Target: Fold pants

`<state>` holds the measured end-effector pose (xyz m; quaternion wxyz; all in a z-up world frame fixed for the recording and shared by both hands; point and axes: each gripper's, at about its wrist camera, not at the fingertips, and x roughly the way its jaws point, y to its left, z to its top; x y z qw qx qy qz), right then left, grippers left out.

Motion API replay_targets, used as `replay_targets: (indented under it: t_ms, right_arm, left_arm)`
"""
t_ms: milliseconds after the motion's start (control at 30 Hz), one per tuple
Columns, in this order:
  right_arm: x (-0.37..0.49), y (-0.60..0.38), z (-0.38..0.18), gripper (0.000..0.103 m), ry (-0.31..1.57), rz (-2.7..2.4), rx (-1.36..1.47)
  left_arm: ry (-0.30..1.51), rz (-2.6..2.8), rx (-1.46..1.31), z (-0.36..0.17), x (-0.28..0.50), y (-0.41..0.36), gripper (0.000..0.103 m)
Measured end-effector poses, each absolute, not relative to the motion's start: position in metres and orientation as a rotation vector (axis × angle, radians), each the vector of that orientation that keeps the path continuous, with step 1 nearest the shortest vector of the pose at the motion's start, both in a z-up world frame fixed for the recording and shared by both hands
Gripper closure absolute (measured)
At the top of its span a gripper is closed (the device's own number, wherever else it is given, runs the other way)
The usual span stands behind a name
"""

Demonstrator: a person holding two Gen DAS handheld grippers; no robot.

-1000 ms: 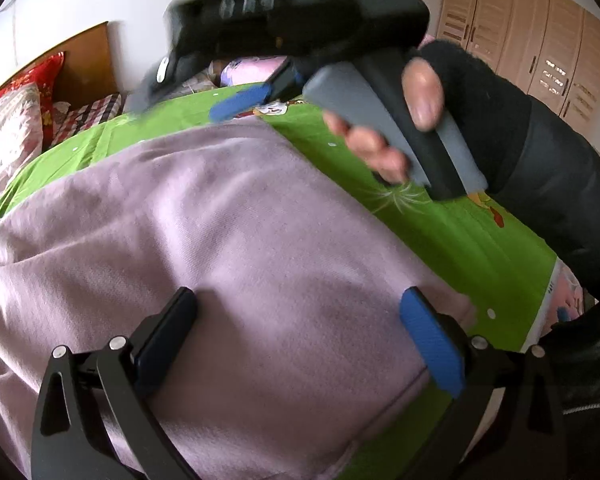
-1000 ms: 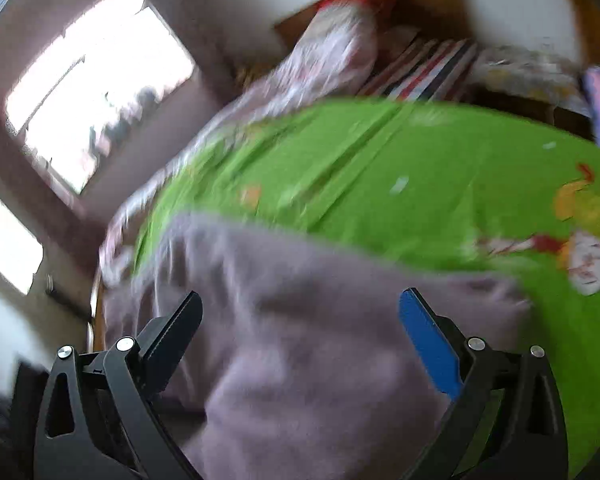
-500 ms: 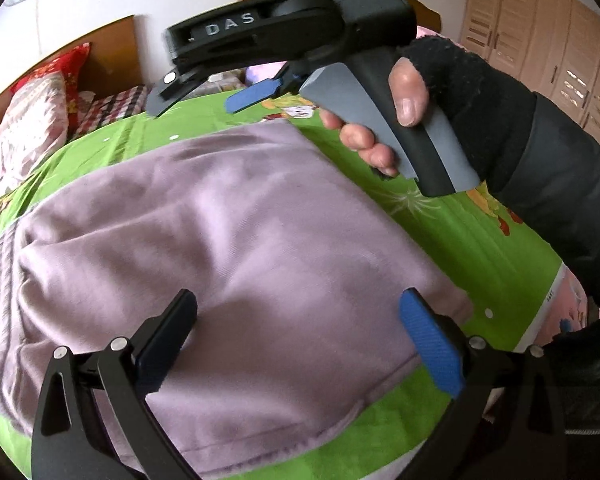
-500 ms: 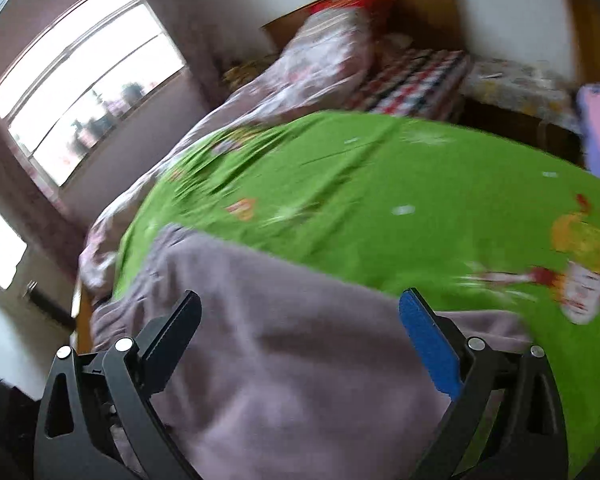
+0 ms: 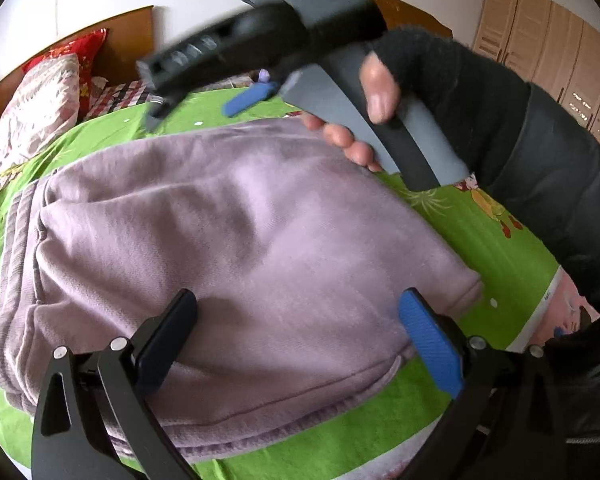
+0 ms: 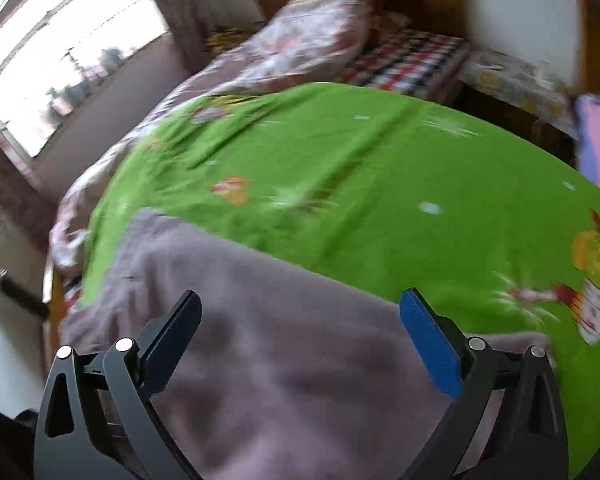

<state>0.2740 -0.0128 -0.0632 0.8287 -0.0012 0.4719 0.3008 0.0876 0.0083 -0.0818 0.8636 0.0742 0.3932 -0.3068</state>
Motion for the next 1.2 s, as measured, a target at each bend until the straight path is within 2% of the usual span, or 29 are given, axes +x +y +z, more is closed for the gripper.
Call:
replay_targets:
  t_ms: [133, 200, 333, 400, 500, 567, 633, 667, 733, 867, 1033, 1200]
  right_arm:
    - [0.277, 0.039, -0.085, 0.005, 1.081, 0.739, -0.178]
    - [0.288, 0.041, -0.093, 0.005, 1.112, 0.725, -0.167]
    - [0.301, 0.044, -0.067, 0.005, 1.033, 0.632, -0.129]
    - [0.302, 0.063, -0.054, 0.005, 1.019, 0.753, -0.079]
    - [0.301, 0.105, -0.064, 0.005, 1.097, 0.973, -0.023]
    - [0.305, 0.122, -0.077, 0.004, 1.113, 0.924, -0.110]
    - [0.318, 0.127, -0.100, 0.004, 1.162, 0.833, -0.158]
    - [0.326, 0.125, -0.109, 0.004, 1.174, 0.846, -0.096]
    - [0.325, 0.110, -0.097, 0.005, 1.111, 0.819, -0.035]
    - [0.286, 0.044, -0.023, 0.005, 0.801, 0.637, 0.088]
    - [0.195, -0.049, 0.038, 0.005, 0.555, 0.426, 0.077]
    - [0.085, -0.103, 0.030, 0.005, 0.468, 0.266, 0.012]
  left_arm:
    - [0.826, -0.664, 0.148, -0.081, 0.088, 0.013, 0.002]
    - [0.820, -0.691, 0.113, -0.073, 0.085, 0.026, 0.002]
    - [0.720, -0.666, -0.024, -0.043, 0.083, 0.073, 0.002]
    - [0.681, -0.604, -0.075, -0.038, 0.091, 0.096, 0.002]
    - [0.725, -0.546, -0.085, -0.050, 0.113, 0.113, 0.002]
    - [0.795, -0.534, -0.065, -0.073, 0.122, 0.117, 0.002]
    - [0.747, -0.541, -0.021, -0.079, 0.114, 0.117, 0.002]
    - [0.738, -0.533, -0.005, -0.082, 0.111, 0.116, 0.002]
    - [0.736, -0.522, 0.008, -0.080, 0.110, 0.114, 0.002]
    - [0.685, -0.420, 0.018, -0.061, 0.096, 0.114, 0.002]
    - [0.415, -0.266, -0.068, -0.015, 0.035, 0.145, 0.002]
    - [0.281, -0.115, -0.035, 0.016, 0.006, 0.142, 0.002]
